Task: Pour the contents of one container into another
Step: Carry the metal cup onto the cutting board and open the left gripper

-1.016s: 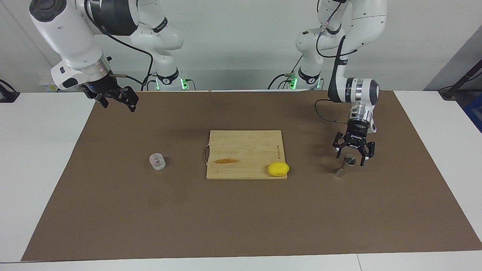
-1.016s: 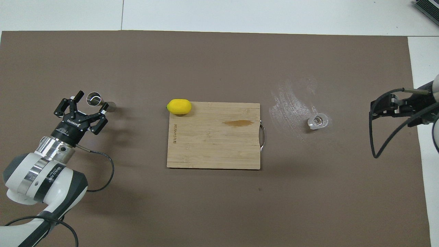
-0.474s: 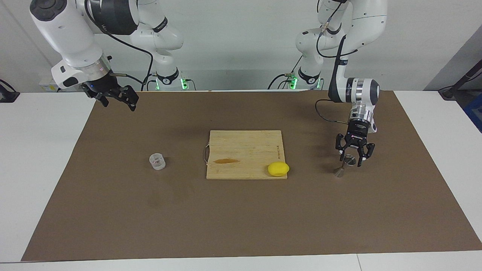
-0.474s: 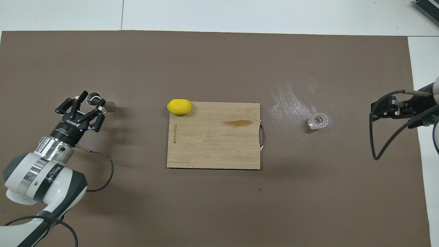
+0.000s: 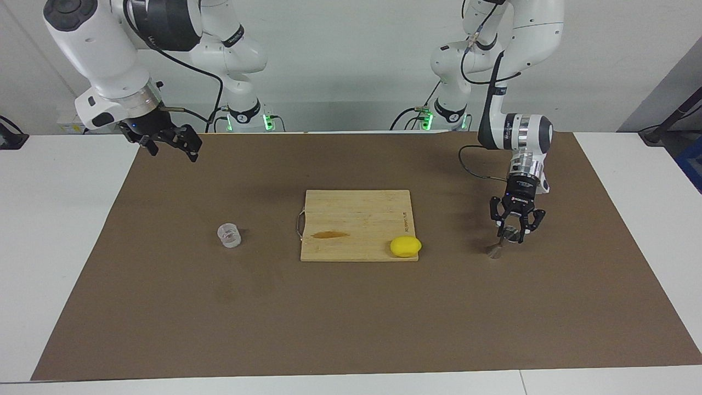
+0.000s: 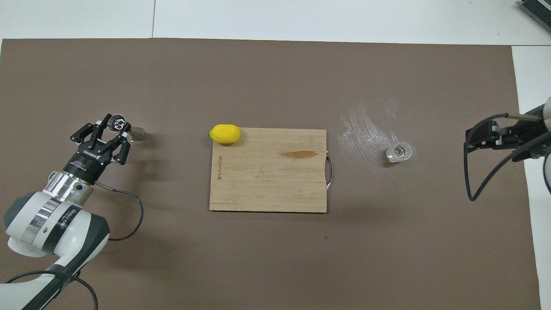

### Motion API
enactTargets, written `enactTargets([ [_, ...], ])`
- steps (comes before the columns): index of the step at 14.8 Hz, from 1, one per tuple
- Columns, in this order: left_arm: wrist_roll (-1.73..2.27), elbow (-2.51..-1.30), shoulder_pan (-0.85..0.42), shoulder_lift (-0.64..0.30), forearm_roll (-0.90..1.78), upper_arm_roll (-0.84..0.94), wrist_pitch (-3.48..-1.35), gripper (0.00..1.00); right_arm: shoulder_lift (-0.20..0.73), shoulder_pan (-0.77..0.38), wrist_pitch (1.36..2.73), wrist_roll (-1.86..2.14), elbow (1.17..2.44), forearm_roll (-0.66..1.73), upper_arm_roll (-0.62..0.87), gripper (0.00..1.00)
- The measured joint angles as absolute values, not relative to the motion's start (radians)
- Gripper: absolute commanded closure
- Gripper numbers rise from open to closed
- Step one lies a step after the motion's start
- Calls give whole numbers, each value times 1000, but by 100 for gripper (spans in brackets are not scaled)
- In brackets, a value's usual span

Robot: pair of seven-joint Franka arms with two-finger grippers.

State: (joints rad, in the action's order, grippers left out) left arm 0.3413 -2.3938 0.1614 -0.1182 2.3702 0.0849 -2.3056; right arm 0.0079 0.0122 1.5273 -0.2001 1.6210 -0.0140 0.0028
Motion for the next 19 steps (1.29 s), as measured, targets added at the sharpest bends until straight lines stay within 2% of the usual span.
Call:
enactTargets([
  [3, 331, -2389, 161, -118, 2370, 109, -2305, 100, 8, 16, 1527, -200, 1621, -14, 3, 0],
  [10, 439, -2349, 159, -92, 2370, 289, -2318, 100, 7, 23, 1527, -200, 1621, -14, 3, 0],
  [16, 496, -2231, 157, -61, 2371, 469, -2487, 100, 4, 23, 1527, -200, 1621, -14, 3, 0],
  [19, 508, -2213, 150, -60, 2375, 557, -2520, 100, 2, 23, 1527, -200, 1622, -14, 3, 0],
])
